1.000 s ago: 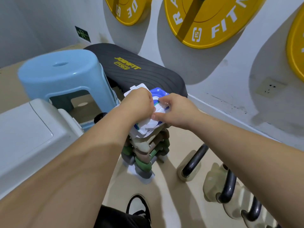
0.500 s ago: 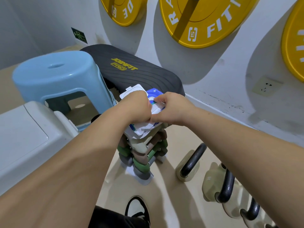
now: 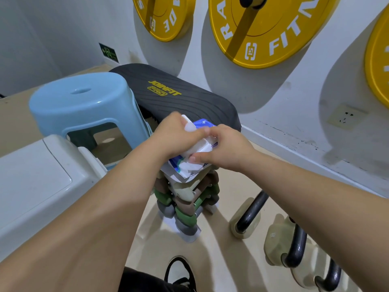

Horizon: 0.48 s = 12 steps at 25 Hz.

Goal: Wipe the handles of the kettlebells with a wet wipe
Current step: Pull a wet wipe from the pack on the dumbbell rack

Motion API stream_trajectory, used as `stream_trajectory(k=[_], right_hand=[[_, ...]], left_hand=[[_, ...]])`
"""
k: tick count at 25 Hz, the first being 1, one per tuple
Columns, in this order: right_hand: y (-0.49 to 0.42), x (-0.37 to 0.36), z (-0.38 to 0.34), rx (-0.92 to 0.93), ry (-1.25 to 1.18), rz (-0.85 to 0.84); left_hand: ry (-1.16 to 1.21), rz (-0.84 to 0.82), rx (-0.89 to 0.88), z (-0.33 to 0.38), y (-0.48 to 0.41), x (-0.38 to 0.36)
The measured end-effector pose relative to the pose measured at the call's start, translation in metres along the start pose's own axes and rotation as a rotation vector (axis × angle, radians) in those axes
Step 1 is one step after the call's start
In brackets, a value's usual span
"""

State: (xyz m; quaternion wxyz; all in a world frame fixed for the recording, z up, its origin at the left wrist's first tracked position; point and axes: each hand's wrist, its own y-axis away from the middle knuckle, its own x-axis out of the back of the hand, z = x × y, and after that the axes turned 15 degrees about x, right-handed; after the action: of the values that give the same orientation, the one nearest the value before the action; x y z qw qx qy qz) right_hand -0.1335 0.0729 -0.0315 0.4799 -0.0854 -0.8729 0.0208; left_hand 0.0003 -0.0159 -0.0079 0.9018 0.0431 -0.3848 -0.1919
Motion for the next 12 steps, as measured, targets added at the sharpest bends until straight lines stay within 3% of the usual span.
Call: stream_trajectory(k=[2,6,12], right_hand=[[0.0006,0.0005,0.0033,-0.017,-0.047,0.012],[-0.0011,-0.0002,0.0029,-0.034,-0.07,0.018],[-0.0047,0.0015,0.0008,-0.042,-0.033,-0.001]], left_hand=[[-0.202,-0.005,0.023,-0.0031,-0.0018,-0.0023],[0.099,-0.011,-0.004,-0.0018,-0.0061,-0.0058],[0.139,0.074,-0.121,0.003,-0.0073,-0.005]])
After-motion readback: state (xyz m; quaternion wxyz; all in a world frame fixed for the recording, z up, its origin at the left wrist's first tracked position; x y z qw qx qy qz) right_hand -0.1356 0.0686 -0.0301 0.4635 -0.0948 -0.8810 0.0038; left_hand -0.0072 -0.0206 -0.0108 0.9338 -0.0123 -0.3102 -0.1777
